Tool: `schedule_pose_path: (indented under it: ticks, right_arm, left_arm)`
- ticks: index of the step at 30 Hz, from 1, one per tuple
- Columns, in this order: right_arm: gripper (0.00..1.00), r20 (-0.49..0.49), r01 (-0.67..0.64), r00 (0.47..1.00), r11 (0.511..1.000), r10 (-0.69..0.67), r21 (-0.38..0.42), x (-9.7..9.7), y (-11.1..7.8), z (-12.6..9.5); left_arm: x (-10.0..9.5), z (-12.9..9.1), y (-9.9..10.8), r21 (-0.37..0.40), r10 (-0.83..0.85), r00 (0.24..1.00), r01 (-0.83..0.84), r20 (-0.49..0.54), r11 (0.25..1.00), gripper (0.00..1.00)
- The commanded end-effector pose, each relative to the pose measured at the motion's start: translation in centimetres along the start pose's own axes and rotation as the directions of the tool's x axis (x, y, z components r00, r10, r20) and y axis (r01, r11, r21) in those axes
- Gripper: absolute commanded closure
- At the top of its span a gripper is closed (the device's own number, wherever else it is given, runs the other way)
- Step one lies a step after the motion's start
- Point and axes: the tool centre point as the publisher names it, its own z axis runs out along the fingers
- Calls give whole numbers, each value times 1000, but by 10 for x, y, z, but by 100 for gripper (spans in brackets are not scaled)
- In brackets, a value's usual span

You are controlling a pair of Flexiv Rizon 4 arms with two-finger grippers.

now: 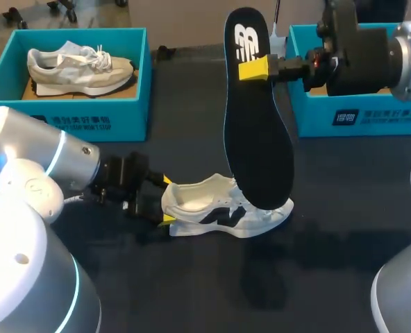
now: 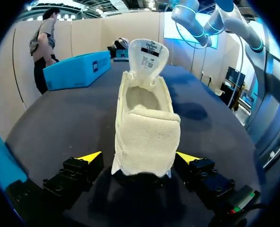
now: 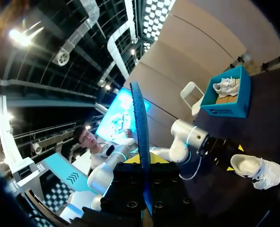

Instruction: Take the shoe out of the shoebox, open the shoe tongue, remove and reinsert the insole, then place the shoe into the shoebox

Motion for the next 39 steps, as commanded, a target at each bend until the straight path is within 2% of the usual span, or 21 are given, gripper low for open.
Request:
schedule_pose_path:
  ticks: [1, 4, 14, 18, 28, 30, 39]
  right_arm:
    - [100, 4, -3, 1000, 1000, 3, 2, 0, 2, 3]
    - [100, 4, -3, 1000, 1000, 3, 2, 0, 2, 3]
    - [100, 4, -3, 1000, 1000, 3, 2, 0, 2, 3]
    - [100, 4, -3, 1000, 1000, 3, 2, 0, 2, 3]
    - [100, 4, -3, 1000, 1000, 3, 2, 0, 2, 3]
    - [100, 4, -3, 1000, 1000, 3, 2, 0, 2, 3]
    - [100, 4, -3, 1000, 1000, 3, 2, 0, 2, 3]
  left_arm:
    - [1, 0, -1, -7, -1, 1000, 1, 1, 1000, 0]
    - [1, 0, -1, -7, -1, 1000, 1, 1, 1000, 0]
    - [-5, -13, -10, -197, -15, 999, 20, 28, 980, 0]
    - [-8, -14, -13, -233, -12, 1000, 15, 13, 972, 0]
    - [-18, -31, -36, -419, 0, 1000, -4, -8, 908, 0]
    - [-20, -33, -40, -440, -22, 1000, 10, -21, 898, 0]
    - [-20, -33, -40, -440, -22, 1000, 10, -21, 898, 0]
